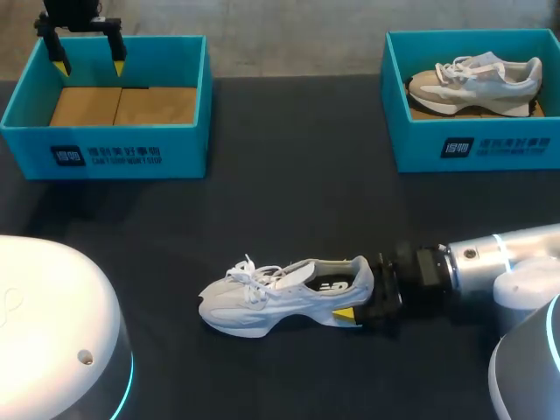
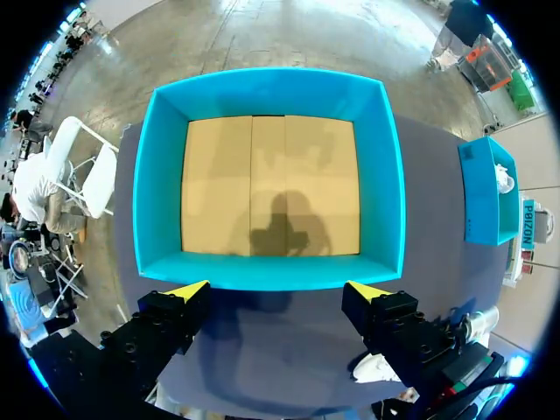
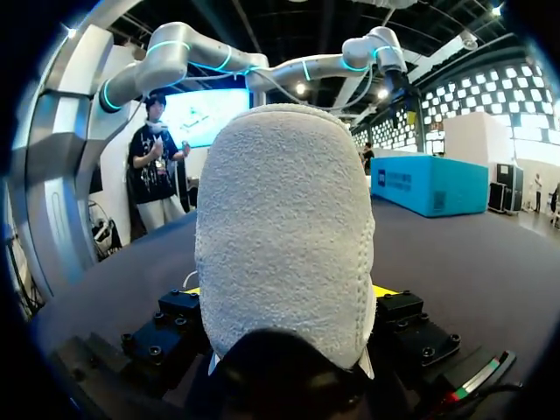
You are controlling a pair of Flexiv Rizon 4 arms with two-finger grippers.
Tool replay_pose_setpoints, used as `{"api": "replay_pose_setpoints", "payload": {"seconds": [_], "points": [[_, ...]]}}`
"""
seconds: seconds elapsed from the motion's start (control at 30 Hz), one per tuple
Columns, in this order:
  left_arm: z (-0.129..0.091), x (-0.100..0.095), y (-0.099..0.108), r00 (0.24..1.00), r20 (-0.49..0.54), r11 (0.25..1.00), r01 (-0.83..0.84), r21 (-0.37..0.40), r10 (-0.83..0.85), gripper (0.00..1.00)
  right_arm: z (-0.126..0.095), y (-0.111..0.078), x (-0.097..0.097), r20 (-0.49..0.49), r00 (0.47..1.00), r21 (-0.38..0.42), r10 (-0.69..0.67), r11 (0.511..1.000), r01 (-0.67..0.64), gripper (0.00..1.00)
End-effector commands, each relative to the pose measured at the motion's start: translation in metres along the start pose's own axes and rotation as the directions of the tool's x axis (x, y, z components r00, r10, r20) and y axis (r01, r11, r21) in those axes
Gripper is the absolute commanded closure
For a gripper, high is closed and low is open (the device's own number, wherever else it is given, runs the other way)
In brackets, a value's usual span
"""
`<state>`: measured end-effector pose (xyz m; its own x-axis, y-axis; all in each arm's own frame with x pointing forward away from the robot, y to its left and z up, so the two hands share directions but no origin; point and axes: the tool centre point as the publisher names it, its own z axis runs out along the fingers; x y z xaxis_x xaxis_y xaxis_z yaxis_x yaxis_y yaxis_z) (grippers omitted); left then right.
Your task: Take the shoe out of the shoebox, open the shoe tongue, remove and reinsert the insole, then place the shoe into the shoebox
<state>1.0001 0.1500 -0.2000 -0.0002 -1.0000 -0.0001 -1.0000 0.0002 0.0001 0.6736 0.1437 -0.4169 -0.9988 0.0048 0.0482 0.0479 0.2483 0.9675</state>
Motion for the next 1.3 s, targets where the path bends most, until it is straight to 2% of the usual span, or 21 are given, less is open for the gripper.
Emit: {"api": "replay_pose_setpoints", "payload": {"seconds": [0.03, 0.2, 0.3, 0.47, 0.57, 0.77, 0.9, 1.03, 1.1, 1.13, 1.23, 1.3], "points": [[0.000, 0.000, 0.000, 1.000, 0.000, 1.000, 0.000, 0.000, 0.000, 0.00, 0.002, -0.002, -0.003, -0.005, 1.000, 0.001, 0.000, 1.000, 0.000, 1.00], [0.000, 0.000, 0.000, 1.000, 0.000, 1.000, 0.000, 0.000, 0.000, 0.00, 0.002, -0.002, -0.003, -0.005, 1.000, 0.001, 0.000, 1.000, 0.000, 1.00], [-0.003, 0.031, 0.005, 0.998, 0.044, 0.998, 0.047, -0.044, -0.046, 0.00, 0.002, -0.002, -0.003, -0.005, 1.000, 0.001, 0.000, 1.000, 0.000, 1.00], [-0.013, 0.085, 0.023, 0.996, 0.092, 1.000, 0.014, -0.016, -0.012, 0.00, 0.002, -0.002, -0.003, -0.005, 1.000, 0.001, 0.000, 1.000, 0.000, 1.00], [-0.019, 0.109, 0.029, 0.994, 0.110, 1.000, 0.018, 0.012, -0.020, 0.00, 0.002, -0.002, -0.003, -0.005, 1.000, 0.001, 0.000, 1.000, 0.000, 1.00], [-0.021, 0.151, 0.046, 0.995, 0.102, 1.000, 0.009, 0.007, -0.009, 0.00, 0.002, -0.002, -0.003, -0.005, 1.000, 0.001, 0.000, 1.000, 0.000, 1.00], [-0.017, 0.171, 0.057, 0.996, 0.091, 1.000, 0.009, 0.006, -0.010, 0.00, 0.002, -0.002, -0.003, -0.005, 1.000, 0.001, 0.000, 1.000, 0.000, 1.00], [-0.011, 0.186, 0.067, 0.998, 0.049, 0.999, 0.031, -0.027, -0.029, 0.00, 0.002, -0.002, -0.003, -0.005, 1.000, 0.001, 0.000, 1.000, 0.000, 1.00], [-0.006, 0.197, 0.075, 0.996, 0.047, 0.996, 0.081, -0.026, -0.080, 0.00, 0.002, -0.002, -0.003, -0.005, 1.000, 0.001, 0.000, 1.000, 0.000, 1.00], [-0.003, 0.203, 0.077, 0.996, 0.045, 0.994, 0.084, -0.066, -0.081, 0.00, 0.002, -0.002, -0.003, -0.005, 1.000, 0.001, 0.000, 1.000, 0.000, 1.00], [0.004, 0.217, 0.088, 0.997, 0.060, 0.995, 0.046, -0.086, -0.041, 0.00, 0.002, -0.002, -0.003, -0.005, 1.000, 0.001, 0.000, 1.000, 0.000, 1.00], [0.004, 0.217, 0.088, 0.997, 0.060, 0.995, 0.046, -0.086, -0.041, 0.00, 0.002, -0.002, -0.003, -0.005, 1.000, 0.001, 0.000, 1.000, 0.000, 1.00]]}}
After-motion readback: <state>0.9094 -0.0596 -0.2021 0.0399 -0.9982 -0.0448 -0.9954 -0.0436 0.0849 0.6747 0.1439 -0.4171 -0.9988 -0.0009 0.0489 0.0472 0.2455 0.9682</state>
